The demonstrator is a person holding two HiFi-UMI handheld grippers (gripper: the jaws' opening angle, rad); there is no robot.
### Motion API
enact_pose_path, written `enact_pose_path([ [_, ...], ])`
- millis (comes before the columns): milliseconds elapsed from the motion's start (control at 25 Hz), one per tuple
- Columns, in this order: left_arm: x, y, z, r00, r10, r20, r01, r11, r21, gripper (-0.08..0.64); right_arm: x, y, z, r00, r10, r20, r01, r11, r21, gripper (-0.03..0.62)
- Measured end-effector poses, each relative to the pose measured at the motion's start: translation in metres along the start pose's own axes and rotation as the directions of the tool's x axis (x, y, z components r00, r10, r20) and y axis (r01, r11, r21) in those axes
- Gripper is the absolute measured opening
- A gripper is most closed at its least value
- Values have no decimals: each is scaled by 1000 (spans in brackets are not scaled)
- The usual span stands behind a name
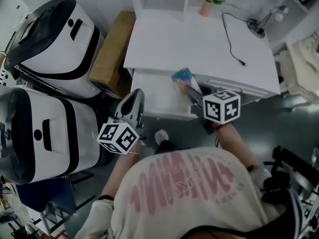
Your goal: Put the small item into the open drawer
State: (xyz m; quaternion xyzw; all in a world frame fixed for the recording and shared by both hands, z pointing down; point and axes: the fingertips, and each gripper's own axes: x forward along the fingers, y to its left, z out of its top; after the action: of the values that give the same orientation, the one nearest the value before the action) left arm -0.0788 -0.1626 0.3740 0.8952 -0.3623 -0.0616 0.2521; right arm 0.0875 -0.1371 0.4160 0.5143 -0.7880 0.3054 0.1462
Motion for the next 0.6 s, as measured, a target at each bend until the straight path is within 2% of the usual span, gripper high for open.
enact_pose_path([
  [200,25,35,4,999,12,-40,-13,1000,-27,29,40,-4,16,999,16,-34,-16,1000,-13,89],
  [440,31,75,-22,987,67,-146,-74,996,-40,29,83,-5,-9,988,59,-139,-65,997,-33,89],
  [600,26,101,-40,972,117,-201,-123,992,-15,29,108,-5,-28,976,63,-211,-75,996,-48,89],
])
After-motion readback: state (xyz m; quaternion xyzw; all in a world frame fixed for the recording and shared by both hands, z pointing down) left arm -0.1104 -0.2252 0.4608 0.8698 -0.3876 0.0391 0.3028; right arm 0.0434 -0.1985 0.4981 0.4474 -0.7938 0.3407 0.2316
